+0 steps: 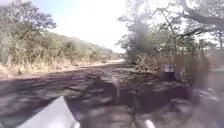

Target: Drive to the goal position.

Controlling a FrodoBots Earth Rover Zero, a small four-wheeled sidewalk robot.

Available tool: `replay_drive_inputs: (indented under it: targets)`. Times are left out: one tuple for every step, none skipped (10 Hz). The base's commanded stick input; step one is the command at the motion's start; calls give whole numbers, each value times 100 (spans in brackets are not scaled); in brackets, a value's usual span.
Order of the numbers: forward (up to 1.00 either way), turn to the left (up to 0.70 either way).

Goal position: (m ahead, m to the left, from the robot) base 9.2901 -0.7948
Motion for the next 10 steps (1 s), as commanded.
replay_drive_inputs:
  targets:
    - [50, 0]
    - [50, 0]
    - [50, 0]
    - [50, 0]
    - [50, 0]
    - [50, 0]
    - [50, 0]
    - [50, 0]
    - [50, 0]
    - [50, 0]
